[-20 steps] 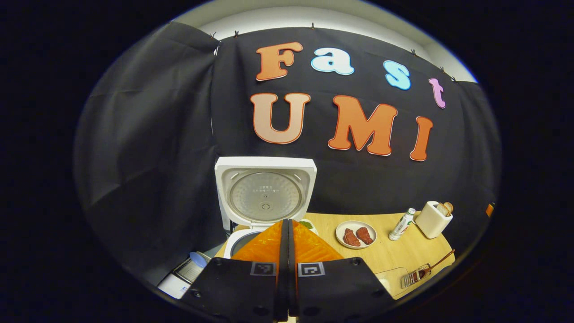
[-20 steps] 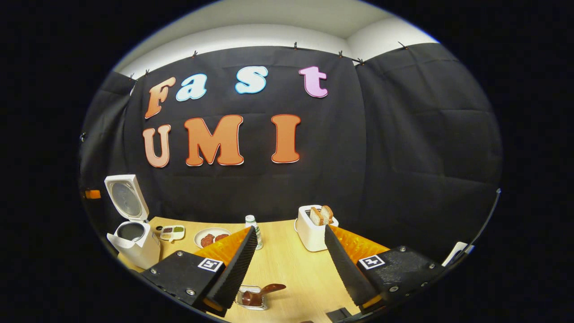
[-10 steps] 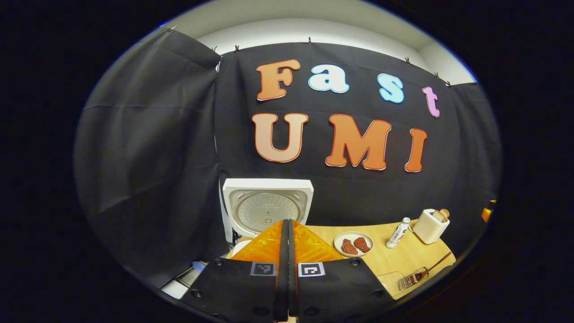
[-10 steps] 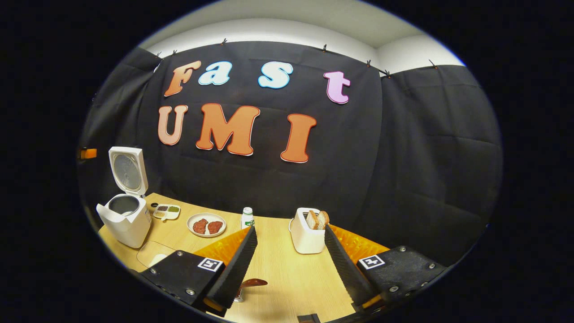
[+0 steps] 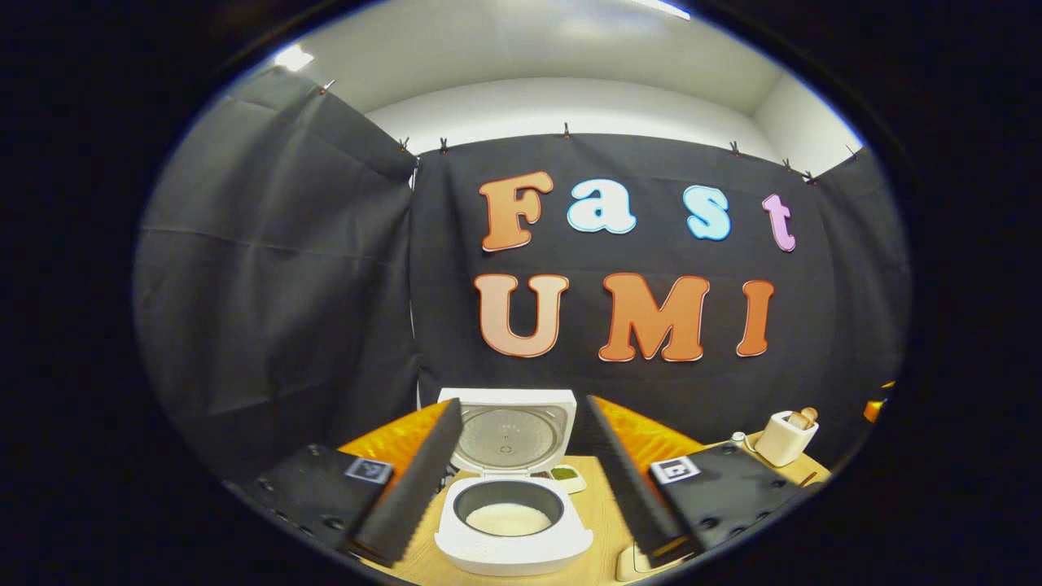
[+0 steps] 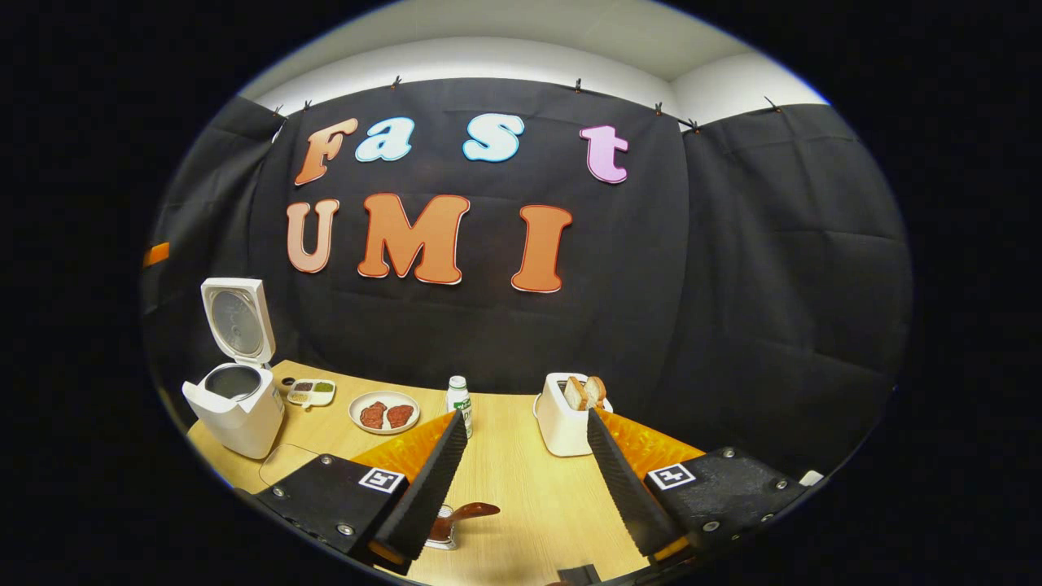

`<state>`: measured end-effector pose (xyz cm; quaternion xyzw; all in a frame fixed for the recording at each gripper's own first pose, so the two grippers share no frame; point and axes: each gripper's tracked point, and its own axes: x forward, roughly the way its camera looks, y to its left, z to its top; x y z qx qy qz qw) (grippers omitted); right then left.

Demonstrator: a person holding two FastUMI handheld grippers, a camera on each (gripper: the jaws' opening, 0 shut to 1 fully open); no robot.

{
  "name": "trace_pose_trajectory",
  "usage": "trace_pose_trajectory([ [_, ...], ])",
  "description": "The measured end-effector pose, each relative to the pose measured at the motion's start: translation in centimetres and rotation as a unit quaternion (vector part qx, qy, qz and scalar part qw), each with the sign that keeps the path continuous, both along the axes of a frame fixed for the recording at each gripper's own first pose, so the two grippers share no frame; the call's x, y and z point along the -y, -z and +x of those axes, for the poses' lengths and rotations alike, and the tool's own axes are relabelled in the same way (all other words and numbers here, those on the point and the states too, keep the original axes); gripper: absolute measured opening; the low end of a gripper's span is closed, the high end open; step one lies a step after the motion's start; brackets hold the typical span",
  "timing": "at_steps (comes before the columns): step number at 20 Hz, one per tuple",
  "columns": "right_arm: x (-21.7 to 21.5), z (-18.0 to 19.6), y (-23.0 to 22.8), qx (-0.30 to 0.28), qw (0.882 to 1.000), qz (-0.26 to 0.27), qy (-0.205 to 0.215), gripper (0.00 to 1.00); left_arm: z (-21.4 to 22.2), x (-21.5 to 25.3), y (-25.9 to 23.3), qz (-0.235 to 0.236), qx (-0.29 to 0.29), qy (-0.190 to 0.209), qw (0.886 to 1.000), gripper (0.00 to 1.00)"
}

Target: Close the left gripper, press the button to open the rice cooker; take a wooden spoon from the chopstick holder with the right hand, scoop a spoonful of rice and pour it into the rice cooker, then put the wooden spoon back into the chopstick holder.

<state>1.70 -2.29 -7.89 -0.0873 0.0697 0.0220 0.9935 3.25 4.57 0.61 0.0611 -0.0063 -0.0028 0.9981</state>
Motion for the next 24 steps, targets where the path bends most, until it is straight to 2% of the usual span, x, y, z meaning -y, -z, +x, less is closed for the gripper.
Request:
trace_pose_trajectory([
  [1, -0.1, 0.0, 0.2, 0.0, 1.0, 0.011, -0.001, 0.93, -0.4, -0.2, -0.3, 0.0, 0.003, -0.002, 1.0, 1.0],
  [6, -0.3, 0.4, 2.9, -0.019, 0.997, 0.073, 0.001, 0.93, -0.9, -0.7, 0.2, 0.002, 0.001, -0.013, 1.0, 1.0],
  [12, 0.7, 1.5, 8.8, -0.049, 0.991, 0.123, 0.029, 0.93, -1.0, -1.6, 1.3, -0.012, -0.007, -0.02, 1.0, 1.0],
  [13, 0.8, 1.6, 10.1, -0.058, 0.989, 0.135, 0.033, 0.98, -1.0, -1.8, 1.6, -0.012, -0.009, -0.023, 1.0, 1.0],
  [14, 0.8, 1.7, 11.0, -0.066, 0.986, 0.148, 0.035, 0.93, -1.0, -2.0, 1.7, -0.011, -0.01, -0.026, 1.0, 1.0],
  [24, -0.4, 3.3, 17.6, -0.113, 0.959, 0.253, 0.054, 0.95, -1.3, -4.4, 2.2, -0.006, -0.017, -0.055, 0.998, 1.0],
])
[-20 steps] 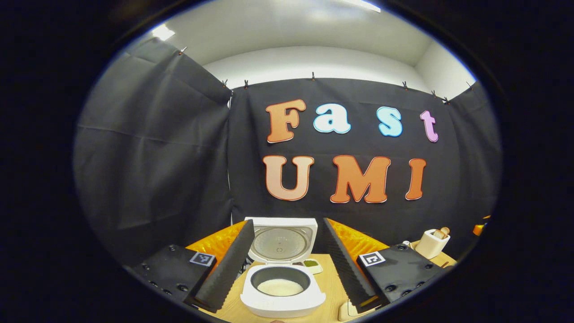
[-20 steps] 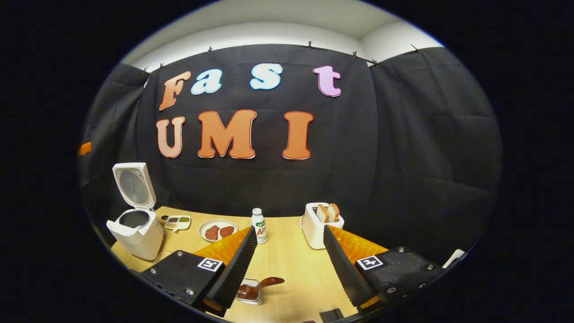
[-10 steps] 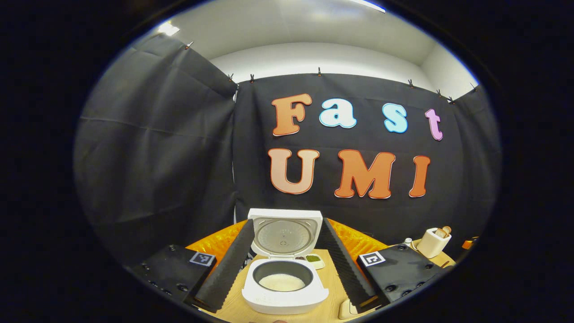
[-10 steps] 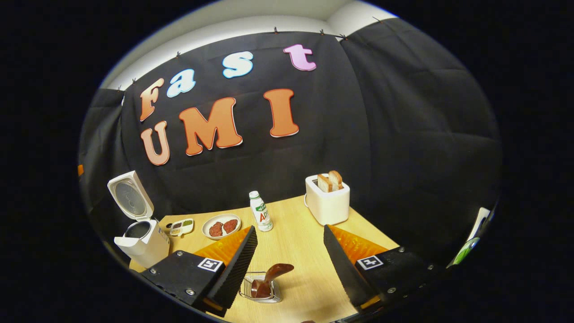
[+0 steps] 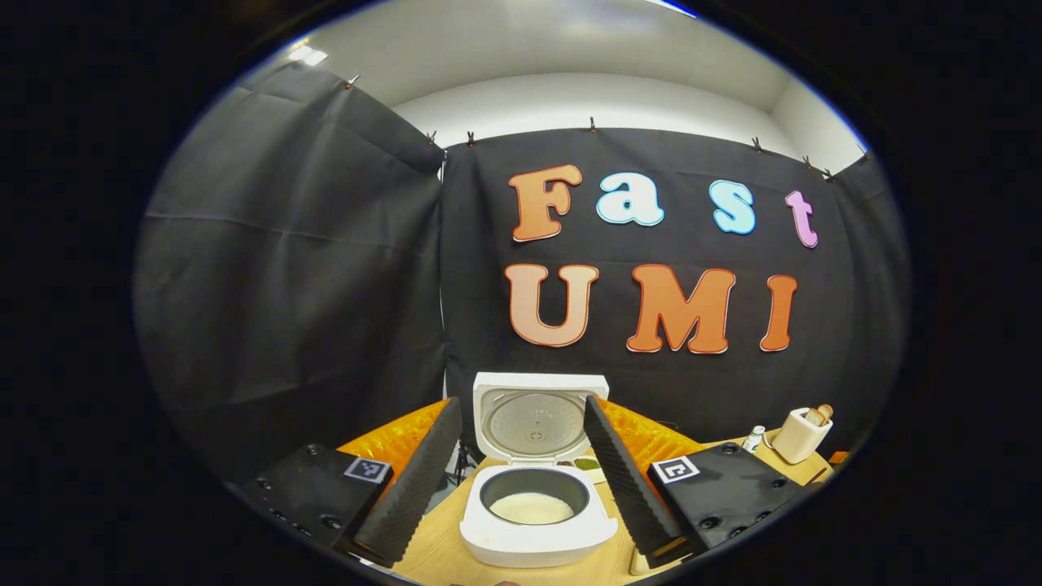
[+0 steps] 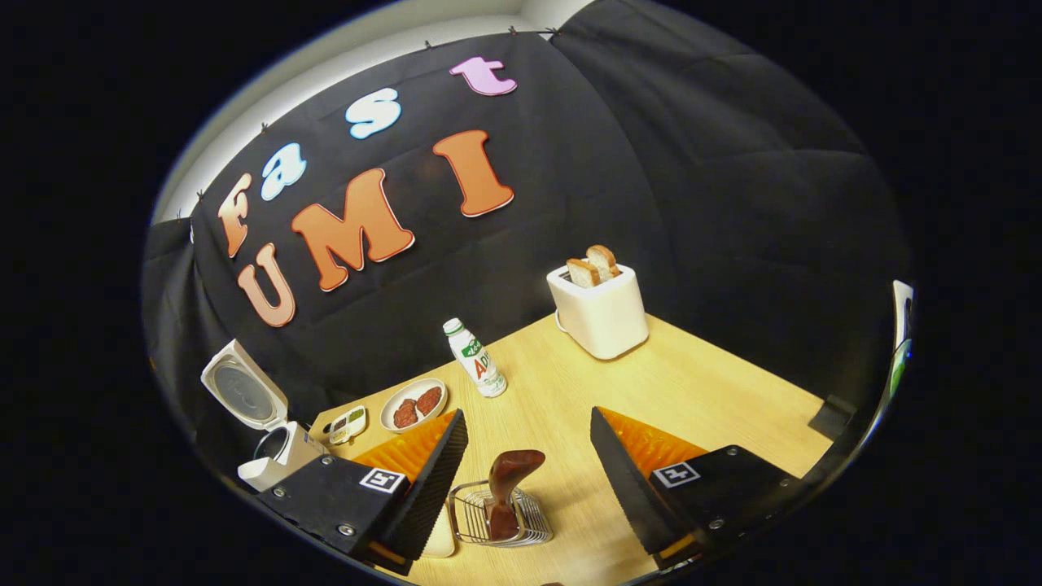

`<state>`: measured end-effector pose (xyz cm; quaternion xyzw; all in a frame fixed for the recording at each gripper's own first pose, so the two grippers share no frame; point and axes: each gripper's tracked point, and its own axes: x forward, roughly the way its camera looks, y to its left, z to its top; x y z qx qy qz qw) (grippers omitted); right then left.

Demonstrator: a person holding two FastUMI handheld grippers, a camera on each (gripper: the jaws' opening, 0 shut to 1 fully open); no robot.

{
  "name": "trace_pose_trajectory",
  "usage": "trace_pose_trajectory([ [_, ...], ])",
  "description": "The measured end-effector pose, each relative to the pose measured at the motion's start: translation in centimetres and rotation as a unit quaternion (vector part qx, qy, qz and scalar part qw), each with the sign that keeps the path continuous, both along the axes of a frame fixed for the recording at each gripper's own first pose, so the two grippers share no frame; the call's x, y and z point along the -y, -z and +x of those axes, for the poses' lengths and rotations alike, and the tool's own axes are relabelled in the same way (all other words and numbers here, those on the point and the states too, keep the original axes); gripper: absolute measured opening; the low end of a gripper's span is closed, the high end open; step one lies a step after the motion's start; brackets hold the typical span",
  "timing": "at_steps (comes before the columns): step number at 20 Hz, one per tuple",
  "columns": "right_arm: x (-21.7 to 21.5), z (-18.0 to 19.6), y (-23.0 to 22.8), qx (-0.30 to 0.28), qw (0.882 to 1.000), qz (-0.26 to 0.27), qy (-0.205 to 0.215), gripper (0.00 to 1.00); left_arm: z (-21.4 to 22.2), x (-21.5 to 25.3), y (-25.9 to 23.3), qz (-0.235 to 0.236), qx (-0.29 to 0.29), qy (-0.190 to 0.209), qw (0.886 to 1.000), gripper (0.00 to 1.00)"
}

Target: Close the left gripper, press the button to open the rice cooker; take a wooden spoon from the chopstick holder with the right hand, scoop a spoonful of rice and pour it into the rice cooker, then put the wooden spoon back into the chopstick holder.

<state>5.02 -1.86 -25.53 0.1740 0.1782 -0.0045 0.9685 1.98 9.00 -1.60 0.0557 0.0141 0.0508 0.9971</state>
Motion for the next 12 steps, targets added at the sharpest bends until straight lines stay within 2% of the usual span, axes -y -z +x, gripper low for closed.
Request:
trace_pose_trajectory([
  [6, -1.8, 0.6, 2.4, -0.033, 0.996, 0.084, -0.013, 0.93, -0.3, -0.8, 1.7, -0.007, -0.02, -0.016, 1.0, 1.0],
  [8, -2.3, 0.8, 2.7, -0.036, 0.994, 0.104, -0.014, 0.86, -0.4, -1.2, 1.7, -0.004, -0.022, -0.019, 1.0, 1.0],
  [9, -2.4, 0.7, 3.0, -0.039, 0.993, 0.106, -0.016, 0.78, -0.6, -1.4, 1.8, -0.003, -0.023, -0.021, 1.0, 1.0],
  [11, -3.2, 0.5, 3.7, -0.049, 0.992, 0.116, -0.026, 0.69, -1.0, -1.9, 2.0, -0.004, -0.027, -0.027, 0.999, 1.0],
  [12, -3.5, 0.6, 3.9, -0.051, 0.991, 0.123, -0.028, 0.67, -1.2, -2.2, 2.1, -0.005, -0.028, -0.03, 0.999, 1.0],
])
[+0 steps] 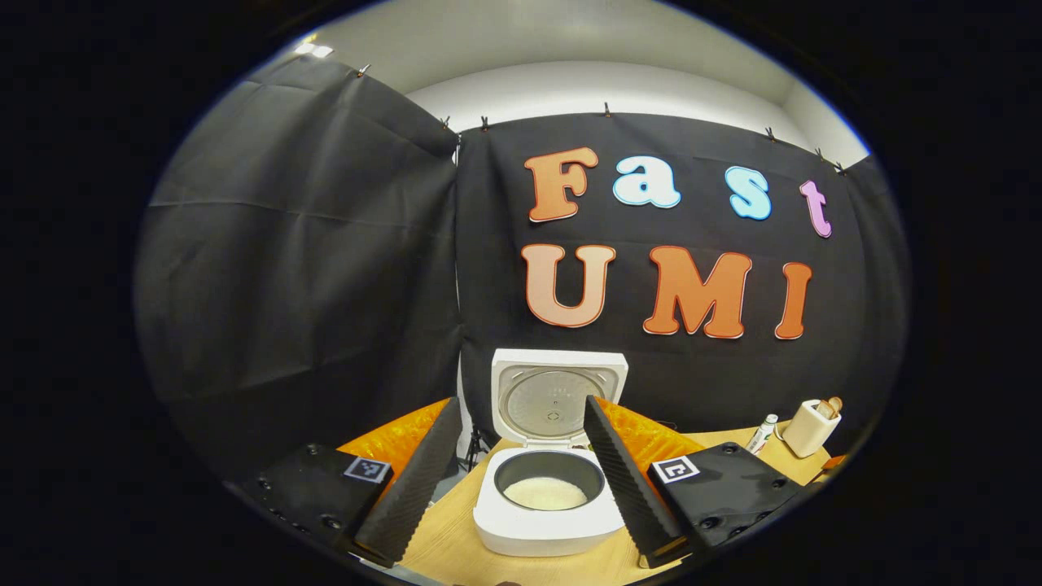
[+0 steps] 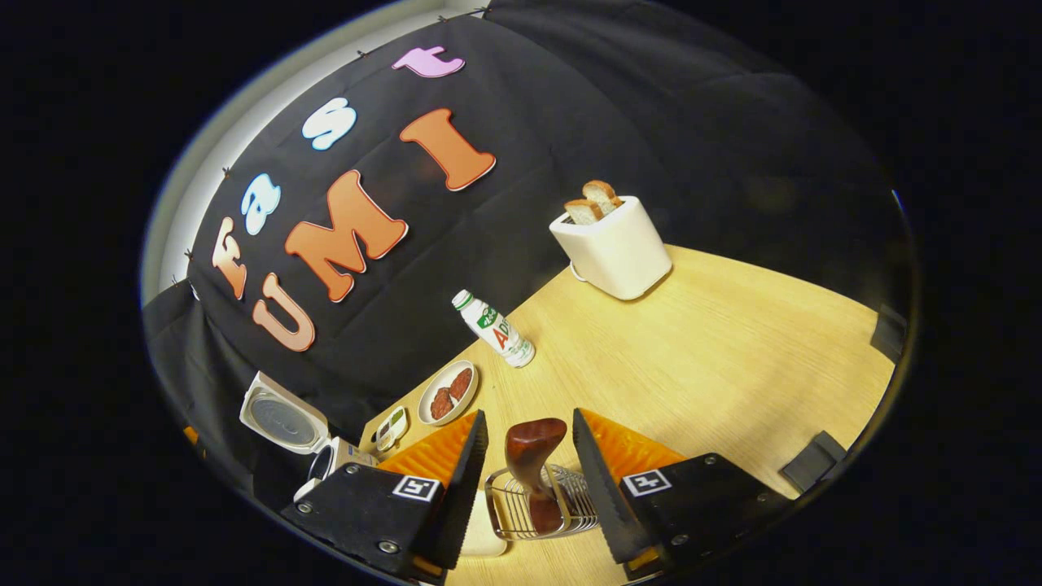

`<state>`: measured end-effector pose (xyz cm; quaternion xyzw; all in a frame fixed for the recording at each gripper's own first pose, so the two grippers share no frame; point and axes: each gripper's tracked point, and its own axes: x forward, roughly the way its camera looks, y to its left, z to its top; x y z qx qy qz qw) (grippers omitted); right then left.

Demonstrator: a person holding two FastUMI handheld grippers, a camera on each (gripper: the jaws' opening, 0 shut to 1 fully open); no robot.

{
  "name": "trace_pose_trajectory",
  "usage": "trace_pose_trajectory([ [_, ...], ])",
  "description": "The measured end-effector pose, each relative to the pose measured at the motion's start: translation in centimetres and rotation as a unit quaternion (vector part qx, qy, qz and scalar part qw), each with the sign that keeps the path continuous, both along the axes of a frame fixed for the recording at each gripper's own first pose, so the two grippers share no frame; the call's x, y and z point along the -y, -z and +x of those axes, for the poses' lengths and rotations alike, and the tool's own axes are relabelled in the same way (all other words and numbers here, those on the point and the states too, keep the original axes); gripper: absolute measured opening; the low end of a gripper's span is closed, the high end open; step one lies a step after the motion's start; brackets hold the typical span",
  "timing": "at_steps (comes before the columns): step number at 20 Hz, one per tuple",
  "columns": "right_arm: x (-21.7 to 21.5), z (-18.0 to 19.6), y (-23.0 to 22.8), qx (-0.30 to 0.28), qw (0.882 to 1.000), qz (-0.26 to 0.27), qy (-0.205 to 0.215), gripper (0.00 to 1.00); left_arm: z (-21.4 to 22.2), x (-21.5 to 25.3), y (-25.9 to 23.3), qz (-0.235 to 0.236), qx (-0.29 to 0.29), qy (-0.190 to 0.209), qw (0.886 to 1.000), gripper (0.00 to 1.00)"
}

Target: Close the left gripper, press the button to open the rice cooker; take a wooden spoon from the chopstick holder with the right hand, scoop a spoonful of rice and pour it into the rice cooker, then put the wooden spoon back into the chopstick holder.

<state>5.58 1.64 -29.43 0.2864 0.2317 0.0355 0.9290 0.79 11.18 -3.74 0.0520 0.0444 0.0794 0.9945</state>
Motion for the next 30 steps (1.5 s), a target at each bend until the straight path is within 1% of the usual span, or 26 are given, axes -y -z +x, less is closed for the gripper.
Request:
trace_pose_trajectory([
  [2, -0.1, 0.1, 0.1, -0.002, 1.0, 0.016, -0.002, 0.61, -0.2, -0.5, 0.3, 0.001, -0.004, -0.005, 1.0, 1.0],
  [4, 0.1, 0.1, 0.7, -0.019, 0.999, 0.035, 0.004, 0.45, -0.5, -0.8, 0.6, 0.003, -0.008, -0.009, 1.0, 1.0],
  [5, 0.0, 0.2, 0.6, -0.021, 0.999, 0.046, 0.008, 0.33, -0.7, -0.9, 0.8, 0.003, -0.01, -0.011, 1.0, 1.0],
  [6, 0.0, 0.1, 0.5, -0.024, 0.998, 0.051, 0.008, 0.26, -0.9, -1.1, 0.9, 0.003, -0.011, -0.014, 1.0, 1.0],
  [7, -0.1, 0.2, 0.5, -0.021, 0.998, 0.053, 0.009, 0.28, -0.9, -1.3, 0.9, 0.002, -0.012, -0.016, 1.0, 1.0],
  [8, -0.2, 0.2, 0.3, -0.019, 0.998, 0.051, 0.01, 0.27, -1.0, -1.4, 1.1, 0.0, -0.014, -0.017, 1.0, 1.0],
  [9, -0.4, 0.3, 0.2, -0.016, 0.999, 0.043, 0.007, 0.23, -1.0, -1.3, 1.2, -0.003, -0.015, -0.016, 1.0, 1.0],
  [10, -0.6, 0.4, 0.0, -0.015, 0.999, 0.034, 0.004, 0.22, -1.0, -1.3, 1.4, -0.005, -0.016, -0.015, 1.0, 1.0],
  [11, -0.7, 0.3, -0.2, -0.017, 1.0, 0.026, 0.002, 0.17, -0.8, -1.3, 1.4, -0.005, -0.015, -0.015, 1.0, 1.0],
  [13, -1.1, 0.5, -1.5, -0.009, 1.0, 0.018, -0.003, 0.15, -0.7, -1.2, 1.2, -0.007, -0.013, -0.012, 1.0, 1.0],
  [18, -1.6, 0.2, -5.1, 0.008, 0.999, -0.023, -0.021, 0.15, -0.6, -1.0, 1.2, -0.016, -0.007, -0.008, 1.0, 1.0],
  [22, -2.4, 0.0, -8.4, 0.032, 0.996, -0.077, -0.03, 0.14, -0.6, -1.2, 1.2, -0.006, -0.008, -0.002, 1.0, 1.0],
  [24, -3.3, -0.4, -9.9, 0.045, 0.992, -0.11, -0.038, 0.14, -0.7, -1.5, 1.0, 0.001, -0.005, -0.003, 1.0, 1.0],
  [26, -4.9, -0.8, -11.3, 0.057, 0.988, -0.13, -0.054, 0.14, -0.8, -1.7, 0.9, 0.001, -0.003, -0.004, 1.0, 1.0],
  [30, -9.5, -1.8, -13.9, 0.091, 0.982, -0.133, -0.096, 0.15, -1.3, -2.4, 0.7, 0.0, 0.005, -0.008, 1.0, 1.0],
])
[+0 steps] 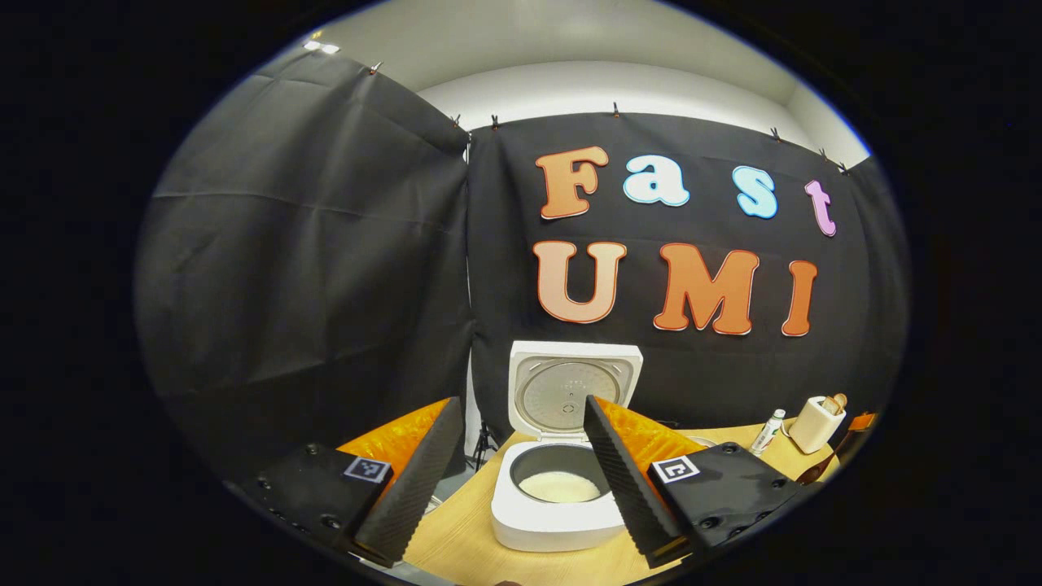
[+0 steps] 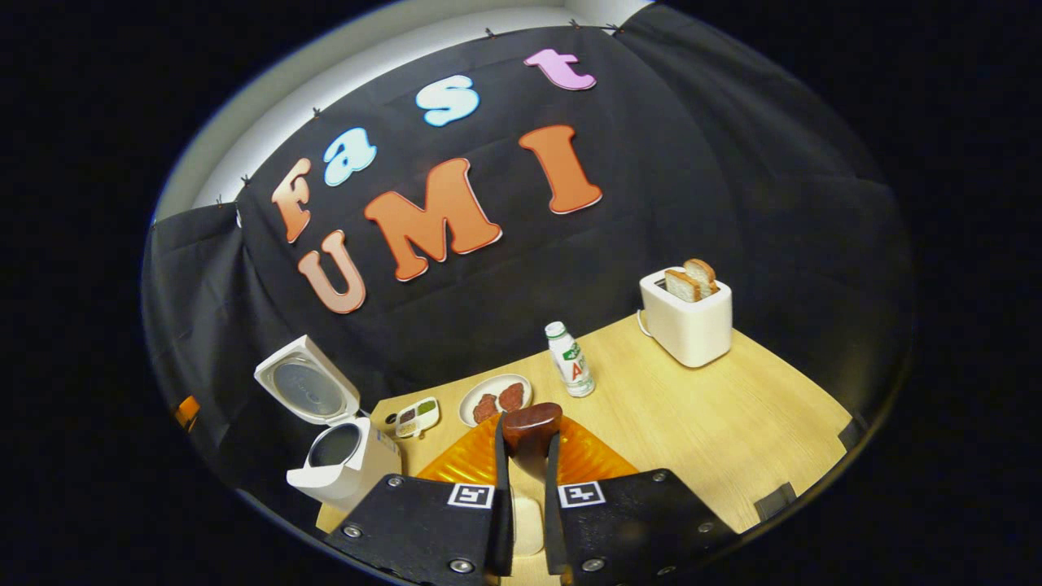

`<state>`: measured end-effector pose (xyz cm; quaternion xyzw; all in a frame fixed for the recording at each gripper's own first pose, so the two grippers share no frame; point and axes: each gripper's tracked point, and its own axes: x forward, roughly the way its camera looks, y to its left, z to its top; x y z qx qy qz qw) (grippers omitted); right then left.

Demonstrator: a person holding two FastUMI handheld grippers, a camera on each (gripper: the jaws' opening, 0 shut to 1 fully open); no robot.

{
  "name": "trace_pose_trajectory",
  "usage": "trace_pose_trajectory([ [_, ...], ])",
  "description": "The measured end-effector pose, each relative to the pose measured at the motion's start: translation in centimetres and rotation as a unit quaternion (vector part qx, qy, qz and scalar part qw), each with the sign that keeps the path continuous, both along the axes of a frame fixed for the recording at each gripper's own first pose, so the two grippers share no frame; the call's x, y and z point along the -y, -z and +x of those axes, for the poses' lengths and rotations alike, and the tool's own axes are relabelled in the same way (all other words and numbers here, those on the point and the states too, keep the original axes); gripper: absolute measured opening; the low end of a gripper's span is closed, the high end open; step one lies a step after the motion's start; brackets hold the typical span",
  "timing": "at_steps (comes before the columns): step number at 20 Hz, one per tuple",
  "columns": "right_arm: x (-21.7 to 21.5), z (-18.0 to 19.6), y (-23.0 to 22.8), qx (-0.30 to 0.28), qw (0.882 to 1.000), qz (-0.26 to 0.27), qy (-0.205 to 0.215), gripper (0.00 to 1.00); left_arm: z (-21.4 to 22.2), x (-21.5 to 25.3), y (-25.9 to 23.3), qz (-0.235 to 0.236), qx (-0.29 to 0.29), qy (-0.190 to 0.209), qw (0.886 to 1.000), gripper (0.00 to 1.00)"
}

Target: Close the left gripper, press the button to open the rice cooker; take a wooden spoon from the chopstick holder with the right hand, scoop a spoonful of rice and pour it into the rice cooker, then put the wooden spoon back into the chopstick holder.

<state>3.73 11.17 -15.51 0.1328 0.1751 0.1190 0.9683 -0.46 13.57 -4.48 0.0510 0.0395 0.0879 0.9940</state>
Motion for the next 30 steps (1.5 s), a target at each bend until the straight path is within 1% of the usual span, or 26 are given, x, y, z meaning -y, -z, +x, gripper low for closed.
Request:
trace_pose_trajectory([
  [2, -2.5, -0.2, -0.3, 0.009, 1.0, -0.006, -0.02, 0.15, -0.1, -0.2, 0.1, -0.003, 0.003, 0.001, 1.0, 1.0],
  [4, -5.4, -0.7, 0.4, 0.01, 0.999, -0.013, -0.041, 0.14, 0.3, -0.2, 0.5, -0.005, 0.0, 0.009, 1.0, 1.0],
  [7, -9.1, -1.1, 2.7, 0.009, 0.998, -0.034, -0.061, 0.15, 1.0, -0.6, 0.6, 0.003, 0.0, 0.015, 1.0, 1.0],
  [9, -10.9, -1.4, 4.7, 0.008, 0.997, -0.051, -0.064, 0.15, 1.4, -0.7, 0.6, 0.007, 0.0, 0.02, 1.0, 1.0],
  [11, -12.0, -1.5, 6.6, 0.01, 0.996, -0.07, -0.054, 0.14, 2.1, -1.2, 0.5, 0.017, 0.001, 0.02, 1.0, 1.0],
  [14, -12.7, -1.3, 9.7, 0.011, 0.995, -0.094, -0.025, 0.14, 3.0, -1.4, 0.4, 0.029, -0.006, 0.035, 0.999, 1.0],
  [17, -13.4, -1.1, 12.0, 0.013, 0.996, -0.089, -0.003, 0.14, 3.7, -2.3, 0.3, 0.039, -0.007, 0.041, 0.998, 1.0],
  [21, -13.6, -0.8, 14.3, 0.017, 0.995, -0.094, 0.031, 0.15, 4.8, -2.5, 1.1, 0.037, -0.015, 0.054, 0.998, 1.0],
  [23, -13.8, -0.5, 14.6, 0.025, 0.995, -0.088, 0.038, 0.15, 5.2, -2.6, 1.7, 0.03, -0.021, 0.062, 0.997, 1.0],
  [25, -14.3, -0.5, 14.7, 0.023, 0.997, -0.061, 0.041, 0.14, 5.5, -2.8, 2.0, 0.027, -0.024, 0.066, 0.997, 1.0],
  [27, -15.6, -0.9, 15.0, 0.008, 0.999, 0.013, 0.042, 0.14, 5.8, -3.1, 2.3, 0.027, -0.025, 0.067, 0.997, 1.0],
  [29, -16.2, -1.4, 15.2, -0.008, 0.996, 0.077, 0.048, 0.14, 5.8, -3.4, 2.6, 0.025, -0.026, 0.068, 0.997, 1.0],
  [30, -16.2, -1.5, 15.3, -0.013, 0.994, 0.099, 0.053, 0.15, 5.9, -3.6, 2.7, 0.025, -0.027, 0.069, 0.997, 1.0],
])
